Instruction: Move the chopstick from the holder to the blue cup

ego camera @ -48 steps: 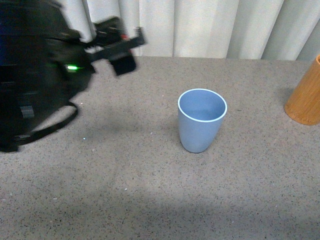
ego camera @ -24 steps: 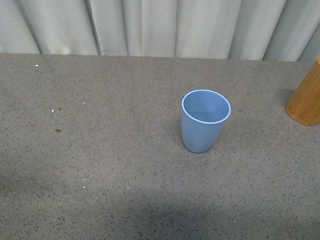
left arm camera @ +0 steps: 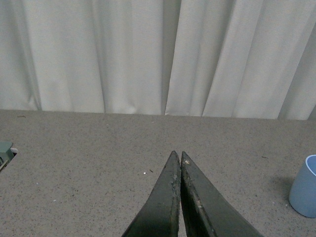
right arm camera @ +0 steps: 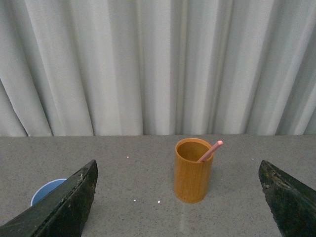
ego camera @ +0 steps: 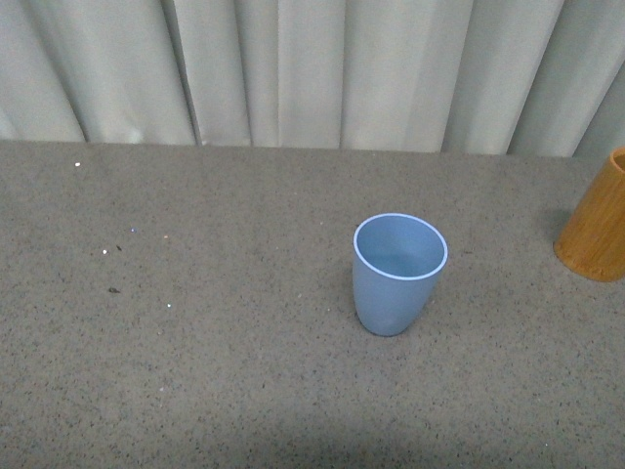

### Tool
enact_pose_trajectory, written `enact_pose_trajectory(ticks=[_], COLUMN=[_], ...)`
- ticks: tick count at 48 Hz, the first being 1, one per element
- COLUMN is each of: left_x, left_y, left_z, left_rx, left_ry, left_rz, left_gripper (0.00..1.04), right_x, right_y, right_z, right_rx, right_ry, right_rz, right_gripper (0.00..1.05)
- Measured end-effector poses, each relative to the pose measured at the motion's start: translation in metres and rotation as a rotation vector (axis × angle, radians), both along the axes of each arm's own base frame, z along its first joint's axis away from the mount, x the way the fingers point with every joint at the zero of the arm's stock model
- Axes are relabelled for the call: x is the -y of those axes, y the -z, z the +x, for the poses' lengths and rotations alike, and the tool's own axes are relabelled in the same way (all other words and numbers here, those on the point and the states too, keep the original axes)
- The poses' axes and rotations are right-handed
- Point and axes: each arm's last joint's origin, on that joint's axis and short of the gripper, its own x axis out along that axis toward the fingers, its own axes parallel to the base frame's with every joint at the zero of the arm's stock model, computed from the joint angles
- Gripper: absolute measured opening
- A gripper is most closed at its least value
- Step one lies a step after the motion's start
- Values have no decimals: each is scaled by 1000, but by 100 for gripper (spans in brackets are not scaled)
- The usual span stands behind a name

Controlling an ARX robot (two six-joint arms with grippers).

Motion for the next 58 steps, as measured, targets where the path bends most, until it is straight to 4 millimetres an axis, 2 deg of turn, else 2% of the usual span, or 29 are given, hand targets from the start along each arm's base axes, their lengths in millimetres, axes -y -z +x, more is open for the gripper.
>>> enact_pose_trajectory(ticks=[6, 9, 15, 19, 23, 34, 38, 45, 58], left_x=[0, 0, 0, 0, 0, 0, 0, 0, 0], left_y=[0, 0, 0, 0, 0, 0, 0, 0, 0], left_z=[0, 0, 0, 0, 0, 0, 0, 0, 0], left_rx=[0, 0, 0, 1, 1, 0, 0, 0, 0], left_ry=[0, 0, 0, -2, 0, -1, 0, 0, 0], left_rz=[0, 0, 0, 0, 0, 1, 1, 2, 2], left_gripper=[4, 11, 32, 51, 67, 100, 97, 98, 98], right_x=[0, 0, 0, 2, 10, 24, 26, 37, 44], right_y=[0, 0, 0, -4, -17, -35, -31, -11, 8], right_z=[0, 0, 0, 7, 24, 73, 93, 133, 167], right_rx=[0, 0, -1, -44, -50, -141, -205, -365, -418], right_ry=[0, 0, 7, 246, 335, 313, 312, 363, 390], right_rz=[0, 0, 1, 12, 8, -52, -95, -146, -162], right_gripper=[95, 95, 95, 95, 95, 95, 95, 95, 95])
